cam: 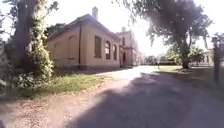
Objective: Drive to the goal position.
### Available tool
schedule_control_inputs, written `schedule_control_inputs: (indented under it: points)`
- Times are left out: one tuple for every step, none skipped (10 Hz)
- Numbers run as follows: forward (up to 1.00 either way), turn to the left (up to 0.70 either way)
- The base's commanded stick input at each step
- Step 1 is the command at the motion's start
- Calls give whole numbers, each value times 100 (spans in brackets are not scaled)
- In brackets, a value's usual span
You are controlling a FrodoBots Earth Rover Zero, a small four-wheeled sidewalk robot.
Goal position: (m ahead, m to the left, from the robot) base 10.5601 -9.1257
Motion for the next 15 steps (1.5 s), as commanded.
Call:
schedule_control_inputs:
  points:
    - [60,-15]
    - [60,-15]
    - [60,-15]
    - [60,-15]
    - [60,-15]
    - [60,-15]
    - [60,-15]
    - [60,-15]
    - [60,-15]
    - [60,-15]
    - [60,-15]
    - [60,-15]
    - [60,-15]
    - [60,-15]
    - [60,-15]
